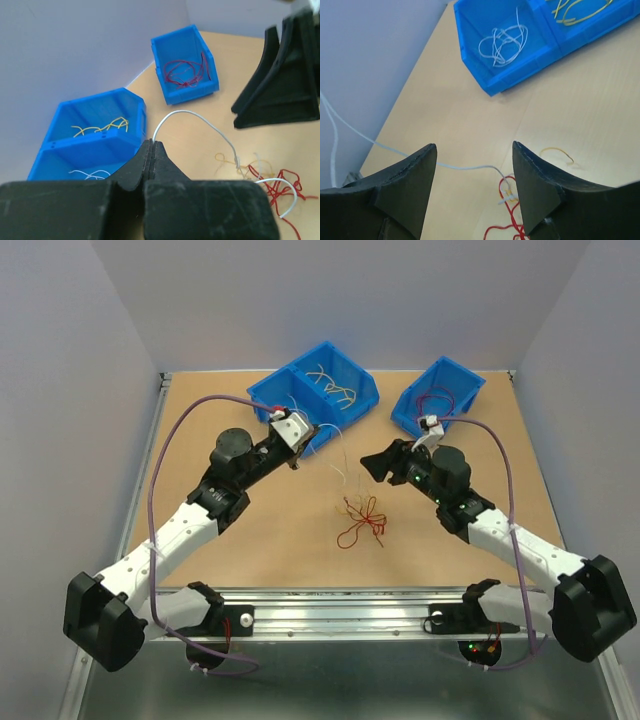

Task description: Untangle the cables

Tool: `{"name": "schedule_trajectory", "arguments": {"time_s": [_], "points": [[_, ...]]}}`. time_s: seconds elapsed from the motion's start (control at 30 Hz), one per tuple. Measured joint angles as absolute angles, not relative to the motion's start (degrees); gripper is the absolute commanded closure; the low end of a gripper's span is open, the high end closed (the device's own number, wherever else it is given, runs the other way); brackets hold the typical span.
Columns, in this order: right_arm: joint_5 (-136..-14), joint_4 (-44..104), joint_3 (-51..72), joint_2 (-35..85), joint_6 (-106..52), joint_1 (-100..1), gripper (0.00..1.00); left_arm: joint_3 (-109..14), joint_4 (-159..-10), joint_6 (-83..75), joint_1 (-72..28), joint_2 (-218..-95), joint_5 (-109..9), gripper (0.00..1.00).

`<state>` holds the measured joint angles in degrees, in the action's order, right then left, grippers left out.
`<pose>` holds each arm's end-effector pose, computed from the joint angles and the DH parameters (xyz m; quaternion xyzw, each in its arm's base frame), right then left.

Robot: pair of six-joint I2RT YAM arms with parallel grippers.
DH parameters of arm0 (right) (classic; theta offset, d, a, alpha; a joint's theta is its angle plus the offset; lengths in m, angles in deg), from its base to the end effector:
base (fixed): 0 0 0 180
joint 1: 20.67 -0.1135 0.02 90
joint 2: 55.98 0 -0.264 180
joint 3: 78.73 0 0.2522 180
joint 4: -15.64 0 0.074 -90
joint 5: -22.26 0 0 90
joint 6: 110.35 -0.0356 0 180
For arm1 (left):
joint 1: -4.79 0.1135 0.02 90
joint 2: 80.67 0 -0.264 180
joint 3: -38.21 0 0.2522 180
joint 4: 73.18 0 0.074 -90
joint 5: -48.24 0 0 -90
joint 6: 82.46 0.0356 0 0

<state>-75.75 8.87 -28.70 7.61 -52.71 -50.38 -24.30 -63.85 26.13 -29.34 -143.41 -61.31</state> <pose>0.2201 0.1313 0.2779 -0.0291 0.7468 0.3862 0.5406 0.2064 -0.1543 0.3642 0.3996 0.5155 -0.2105 0.7281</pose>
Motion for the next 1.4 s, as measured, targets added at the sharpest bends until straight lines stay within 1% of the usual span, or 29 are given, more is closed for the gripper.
{"name": "schedule_trajectory", "arguments": {"time_s": [0.37, 0.67, 0.7, 0.87, 0.93, 0.97, 1.03, 1.07, 1.2, 1.3, 1.4], "points": [[-82.07, 7.54, -28.68, 14.72, -51.18, -51.93, 0.37, -24.30, -63.19, 23.77, -28.42, -143.61, -59.17, 1.00], [-82.57, 6.64, -28.66, 18.58, -50.70, -54.10, 0.41, -24.30, -63.17, 21.63, -26.54, -143.61, -57.57, 1.00], [-82.57, 6.38, -28.66, 19.09, -50.61, -54.21, 0.43, -24.30, -63.15, 21.43, -26.28, -143.61, -57.57, 1.00], [-81.69, 5.94, -28.50, 21.19, -50.30, -54.69, 0.47, -24.30, -63.15, 20.71, -25.87, -143.61, -57.95, 1.00], [-81.24, 5.83, -28.09, 21.91, -50.06, -54.77, 0.51, -24.30, -63.15, 20.60, -25.84, -143.61, -58.36, 1.00], [-81.06, 5.79, -27.72, 22.34, -49.87, -54.84, 0.56, -24.30, -63.15, 20.53, -25.84, -143.61, -58.93, 1.00], [-80.80, 5.72, -26.97, 22.93, -49.67, -54.88, 0.59, -24.30, -63.17, 20.49, -25.84, -143.61, -59.74, 1.00], [-80.60, 5.55, -26.38, 23.46, -49.50, -54.88, 0.69, -24.30, -63.15, 20.49, -25.84, -143.59, -60.11, 1.00], [-80.51, 5.13, -25.55, 24.42, -49.15, -54.88, 0.99, -24.30, -63.15, 20.49, -25.84, -143.55, -61.16, 1.00], [-80.56, 5.46, -25.55, 23.63, -48.93, -54.88, 1.00, -24.30, -63.08, 20.49, -25.84, -143.48, -61.44, 1.00], [-80.34, 7.23, -25.55, 19.94, -48.71, -54.88, 1.00, -24.30, -63.06, 20.47, -25.80, -143.52, -61.53, 1.00]]}}
